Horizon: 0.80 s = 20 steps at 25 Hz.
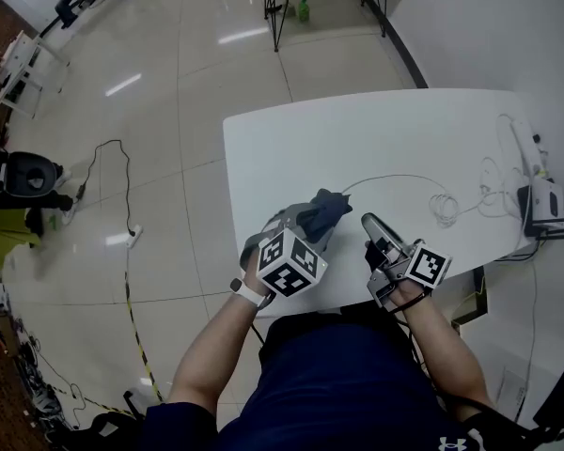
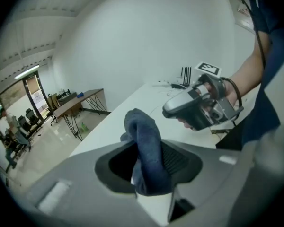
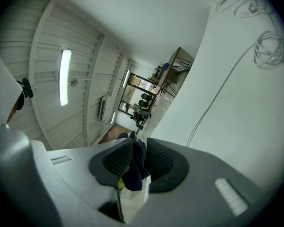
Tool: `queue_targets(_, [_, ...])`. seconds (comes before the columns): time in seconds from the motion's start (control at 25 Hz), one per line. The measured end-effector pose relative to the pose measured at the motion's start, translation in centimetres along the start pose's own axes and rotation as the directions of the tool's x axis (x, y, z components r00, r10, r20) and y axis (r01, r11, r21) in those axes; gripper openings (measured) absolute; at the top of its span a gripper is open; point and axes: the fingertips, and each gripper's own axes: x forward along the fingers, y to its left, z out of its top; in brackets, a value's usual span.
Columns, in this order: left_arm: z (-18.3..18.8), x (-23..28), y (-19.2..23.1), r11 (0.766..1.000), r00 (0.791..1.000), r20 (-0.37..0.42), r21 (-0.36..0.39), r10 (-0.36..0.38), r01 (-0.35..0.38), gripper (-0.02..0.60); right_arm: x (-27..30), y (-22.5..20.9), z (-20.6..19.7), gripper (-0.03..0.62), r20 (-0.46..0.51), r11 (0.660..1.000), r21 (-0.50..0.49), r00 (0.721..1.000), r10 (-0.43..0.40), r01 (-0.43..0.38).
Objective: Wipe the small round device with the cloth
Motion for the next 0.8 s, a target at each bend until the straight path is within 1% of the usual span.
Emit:
queue_targets(0.04, [0.1,0.2,0.6,1.000,1.000,-0.013,-0.014,-0.021,0.021,0.152,-0.2,-0.1,0.2,0.097,0.007,1.000,0.000,1.000,-0.002,0.002])
queue_targets(0.12, [0.2,0.5,2.3,0.996,0.999,-0.018,-0.072,-0.050,0.049,0.152,-0.6,-0.4,0.6,0.095,0.019,1.000,0.001,1.000,-0.008,0.008])
queue_targets(0.2, [0.5,0.2,4.4,0.986,0.999,0.015,-0.161,-0.050,0.052,0.149,-1.0,-0.7,0.8,0.094,0.030,1.000,0.001,0.999,-0.017,0.017])
queue_targets(0.24, [0.6,-0.1,5.4,0.976,0.998,0.037,-0.212,-0.049,0.056,0.149,-1.2,-0.9,0.9,0.094,0.034,1.000,0.001,0.999,-0.024,0.024])
queue_targets(0.32, [0.3,-0.4,7.2,0.946,0.995,0.086,-0.316,-0.046,0.071,0.147,-1.5,-1.4,1.0,0.094,0.041,0.999,0.005,0.998,-0.037,0.037])
queue_targets(0.4, [-0.8,-0.2,8.7,0.911,0.992,0.119,-0.404,-0.037,0.083,0.146,-1.6,-1.7,1.0,0.092,0.047,0.999,0.017,0.998,-0.048,0.047])
queue_targets(0.52, [-3.0,0.3,9.2,0.854,0.991,0.118,-0.509,-0.055,0.108,0.146,-1.3,-1.8,0.7,0.092,0.043,0.998,0.022,0.998,-0.053,0.052])
queue_targets(0.6, [-4.9,1.0,9.0,0.824,0.993,0.099,-0.555,-0.069,0.113,0.146,-1.0,-1.7,0.4,0.091,0.037,0.998,0.019,0.998,-0.054,0.053])
queue_targets(0.64, [-5.9,1.4,8.7,0.813,0.993,0.084,-0.571,-0.079,0.113,0.146,-0.8,-1.6,0.3,0.089,0.035,0.998,0.018,0.998,-0.053,0.053])
queue_targets(0.72, [-7.9,2.5,7.9,0.805,0.993,0.044,-0.583,-0.105,0.111,0.146,-0.4,-1.5,-0.2,0.087,0.030,0.998,0.019,0.998,-0.055,0.054])
queue_targets(0.8, [-9.3,3.8,6.6,0.798,0.989,0.018,-0.588,-0.148,0.130,0.146,-0.2,-1.3,-0.7,0.087,0.019,0.998,0.016,0.998,-0.056,0.055])
